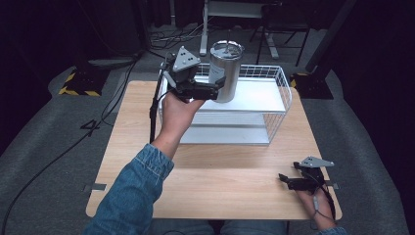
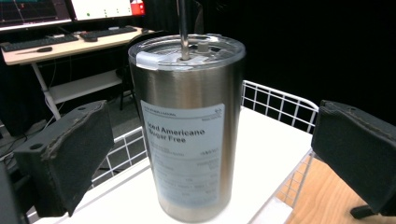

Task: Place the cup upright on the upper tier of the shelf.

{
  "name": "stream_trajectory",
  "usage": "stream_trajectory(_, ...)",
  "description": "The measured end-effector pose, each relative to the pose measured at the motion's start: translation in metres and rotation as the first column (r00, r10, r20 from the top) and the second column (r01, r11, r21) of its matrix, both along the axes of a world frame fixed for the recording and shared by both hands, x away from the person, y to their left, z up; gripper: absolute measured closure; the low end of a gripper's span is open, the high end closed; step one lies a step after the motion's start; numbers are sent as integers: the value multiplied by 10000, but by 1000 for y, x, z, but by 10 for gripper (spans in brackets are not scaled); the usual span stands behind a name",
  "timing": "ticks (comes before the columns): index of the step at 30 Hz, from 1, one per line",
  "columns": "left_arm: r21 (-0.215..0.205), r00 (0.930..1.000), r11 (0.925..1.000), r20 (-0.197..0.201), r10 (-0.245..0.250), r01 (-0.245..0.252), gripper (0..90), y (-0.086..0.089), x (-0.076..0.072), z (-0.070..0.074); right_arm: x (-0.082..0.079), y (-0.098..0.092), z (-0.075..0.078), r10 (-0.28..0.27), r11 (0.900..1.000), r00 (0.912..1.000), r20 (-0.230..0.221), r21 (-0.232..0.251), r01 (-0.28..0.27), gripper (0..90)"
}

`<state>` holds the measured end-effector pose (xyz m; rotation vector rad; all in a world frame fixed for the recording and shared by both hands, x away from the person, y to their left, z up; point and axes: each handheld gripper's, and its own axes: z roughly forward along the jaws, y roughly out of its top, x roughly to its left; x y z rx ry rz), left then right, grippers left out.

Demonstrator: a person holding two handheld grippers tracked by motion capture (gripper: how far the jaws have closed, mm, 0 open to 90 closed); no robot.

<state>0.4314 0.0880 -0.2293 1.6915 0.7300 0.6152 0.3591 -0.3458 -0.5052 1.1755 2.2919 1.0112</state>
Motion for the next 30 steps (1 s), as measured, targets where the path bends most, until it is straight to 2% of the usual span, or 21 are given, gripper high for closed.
stream_trajectory(4, -64, 10000, 9999, 8, -99, 99, 0, 9, -17, 2, 0, 0, 0, 0, 10000, 10000, 1, 0, 0, 160)
stream_trajectory(5, -64, 10000, 9999, 8, -99, 99, 0, 9, -17, 2, 0, 0, 0, 0, 10000, 10000, 1, 0, 0, 160)
stream_trajectory(6, -111, 9999, 9998, -14, -138, 138, 0, 13, -24, 1, 0, 0, 0, 2, 10000, 10000, 1, 0, -2, 160)
stream_trajectory(7, -111, 9999, 9998, -14, -138, 138, 0, 13, -24, 1, 0, 0, 0, 2, 10000, 10000, 1, 0, -2, 160)
stream_trajectory(8, -66, 9999, 9998, 15, -161, 161, 0, 17, -32, 0, 0, 0, 0, 1, 10000, 10000, 1, -1, -1, 160)
stream_trajectory(9, -66, 9999, 9998, 15, -161, 161, 0, 17, -32, 0, 0, 0, 0, 1, 10000, 10000, 1, -1, -1, 160)
stream_trajectory(12, 22, 9998, 9998, 31, -214, 214, 0, 23, -45, -2, 0, 0, 0, 2, 10000, 10000, -2, -1, -2, 159)
stream_trajectory(21, 68, 9997, 9998, -178, -195, 196, 0, 41, -64, -10, 0, 0, 0, 3, 10000, 10000, -6, 1, -3, 159)
stream_trajectory(30, -75, 9991, 9995, -272, -317, 315, 0, 65, -84, -26, 0, 0, 0, 3, 10000, 10000, -9, 1, -3, 159)
